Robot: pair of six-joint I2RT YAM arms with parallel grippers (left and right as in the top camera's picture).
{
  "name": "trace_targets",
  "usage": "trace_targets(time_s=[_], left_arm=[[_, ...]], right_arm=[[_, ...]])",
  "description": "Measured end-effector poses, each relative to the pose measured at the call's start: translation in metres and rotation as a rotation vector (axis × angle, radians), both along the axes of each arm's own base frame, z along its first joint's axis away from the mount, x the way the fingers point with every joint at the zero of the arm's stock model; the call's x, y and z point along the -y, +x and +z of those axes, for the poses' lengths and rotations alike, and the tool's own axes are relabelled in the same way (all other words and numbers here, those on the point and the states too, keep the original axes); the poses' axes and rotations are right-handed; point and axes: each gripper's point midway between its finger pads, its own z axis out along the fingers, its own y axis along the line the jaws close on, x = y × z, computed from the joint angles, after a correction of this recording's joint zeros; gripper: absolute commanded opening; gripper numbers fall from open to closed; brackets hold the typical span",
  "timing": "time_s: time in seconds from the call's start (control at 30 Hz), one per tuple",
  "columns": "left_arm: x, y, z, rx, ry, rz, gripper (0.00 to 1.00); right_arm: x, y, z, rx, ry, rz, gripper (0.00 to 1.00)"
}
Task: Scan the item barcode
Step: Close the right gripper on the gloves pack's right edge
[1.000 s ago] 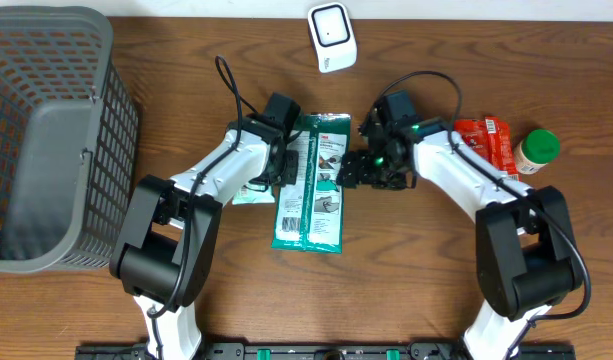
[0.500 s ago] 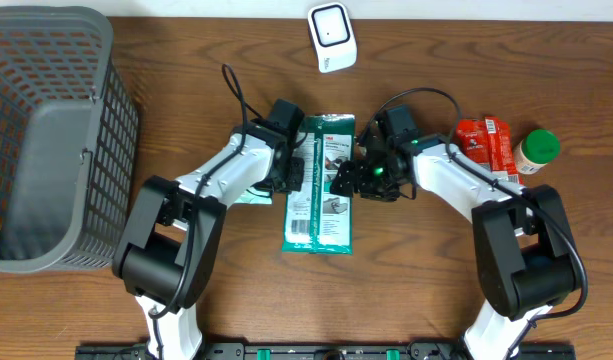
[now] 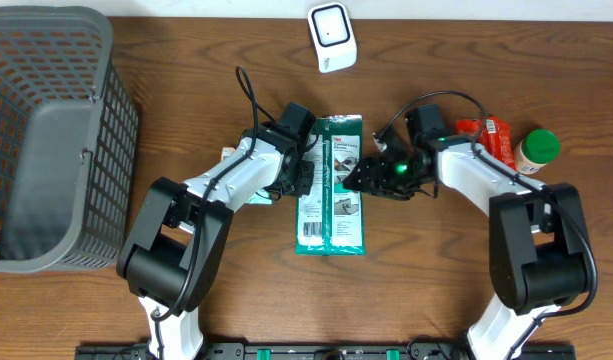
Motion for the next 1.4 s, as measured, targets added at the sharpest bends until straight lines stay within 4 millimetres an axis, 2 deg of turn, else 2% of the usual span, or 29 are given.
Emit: trace_targets(time_s=[0.2,0.23,0.33,0.77,1.13,1.4], left_arm=[[0.000,0.001,-0.002,0.001,-0.001,0.000,0.19],[0.000,0.001,-0.004,-0.003,0.002,0.000,0.14],[0.001,0.002,-0.005,-0.001,0.000,0.001,0.12],[0.009,-0.001,-0.004,-0.023,-0.046,-0.008,0.13],[0.009,-0.001,-0.004,-0.023,-0.047,-0.008,0.13],[0.009,-0.001,-0.004,-0.023,-0.047,-0.008,0.13]], right_arm=[[0.002,0.002,-0.003,0.035,0.046,-0.003,0.74],[0.001,0.003,-0.002,0.050,0.058,0.001,0.73],[-0.004,0.006,-0.002,0.096,0.104,0.015,0.71],[-0.018,-0.002,-0.005,0.151,0.185,0.045,0.58],[-0.038,-0.012,-0.006,0.163,0.193,0.089,0.55],[-0.046,-0.011,-0.005,0.177,0.192,0.091,0.54]])
